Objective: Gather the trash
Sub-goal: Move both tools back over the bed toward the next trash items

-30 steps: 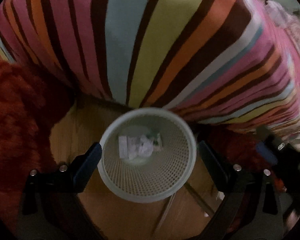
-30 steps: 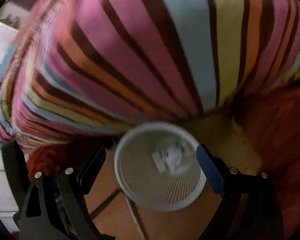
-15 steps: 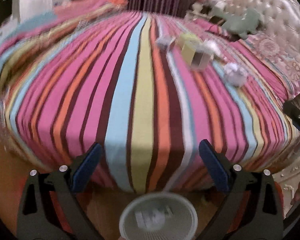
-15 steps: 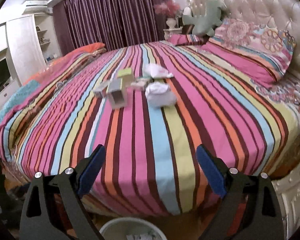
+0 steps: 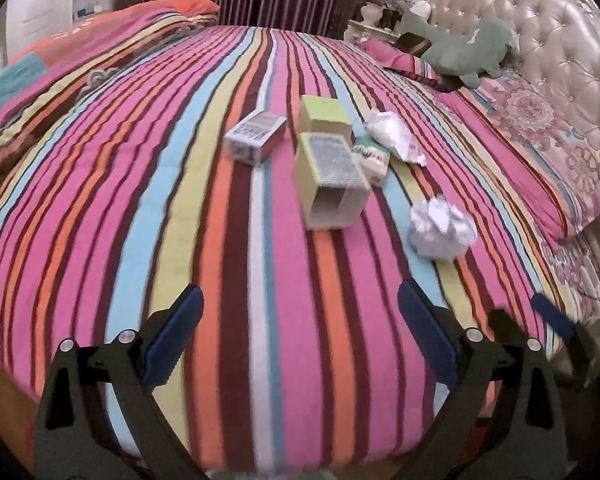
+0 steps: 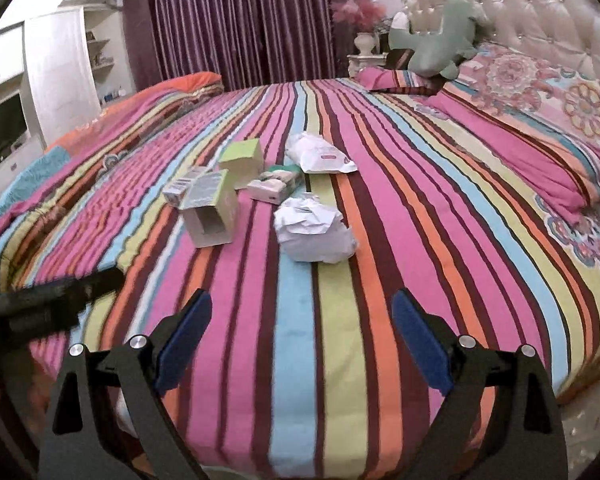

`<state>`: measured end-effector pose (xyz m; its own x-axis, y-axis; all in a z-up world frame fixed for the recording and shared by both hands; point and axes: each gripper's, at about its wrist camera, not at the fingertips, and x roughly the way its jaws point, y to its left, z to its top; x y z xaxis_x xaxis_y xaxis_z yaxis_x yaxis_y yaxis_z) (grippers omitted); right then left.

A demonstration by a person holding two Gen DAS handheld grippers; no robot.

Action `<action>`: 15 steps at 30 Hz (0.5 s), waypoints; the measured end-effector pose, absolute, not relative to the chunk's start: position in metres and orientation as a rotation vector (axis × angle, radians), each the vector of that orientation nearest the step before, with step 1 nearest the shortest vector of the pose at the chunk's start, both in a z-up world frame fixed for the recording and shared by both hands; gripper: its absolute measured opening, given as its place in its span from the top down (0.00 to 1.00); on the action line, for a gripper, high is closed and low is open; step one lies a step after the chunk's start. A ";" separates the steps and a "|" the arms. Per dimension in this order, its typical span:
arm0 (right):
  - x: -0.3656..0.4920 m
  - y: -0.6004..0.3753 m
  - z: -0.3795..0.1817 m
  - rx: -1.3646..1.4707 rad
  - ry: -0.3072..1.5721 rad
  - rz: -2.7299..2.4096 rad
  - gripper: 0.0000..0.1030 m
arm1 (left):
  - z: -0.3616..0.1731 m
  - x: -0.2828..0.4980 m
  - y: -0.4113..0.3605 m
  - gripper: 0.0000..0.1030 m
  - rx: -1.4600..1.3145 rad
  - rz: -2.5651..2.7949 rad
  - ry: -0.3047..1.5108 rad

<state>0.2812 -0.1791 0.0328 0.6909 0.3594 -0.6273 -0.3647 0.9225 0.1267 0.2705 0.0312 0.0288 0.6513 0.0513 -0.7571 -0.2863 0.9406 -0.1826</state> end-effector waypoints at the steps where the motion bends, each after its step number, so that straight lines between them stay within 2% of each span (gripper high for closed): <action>1: 0.283 -0.178 0.031 -0.010 0.701 0.405 0.15 | 0.028 0.283 0.031 0.08 -0.304 0.194 0.852; 15: 0.349 -0.157 0.007 -0.084 0.730 0.443 0.15 | 0.001 0.383 0.041 0.08 -0.330 0.264 0.951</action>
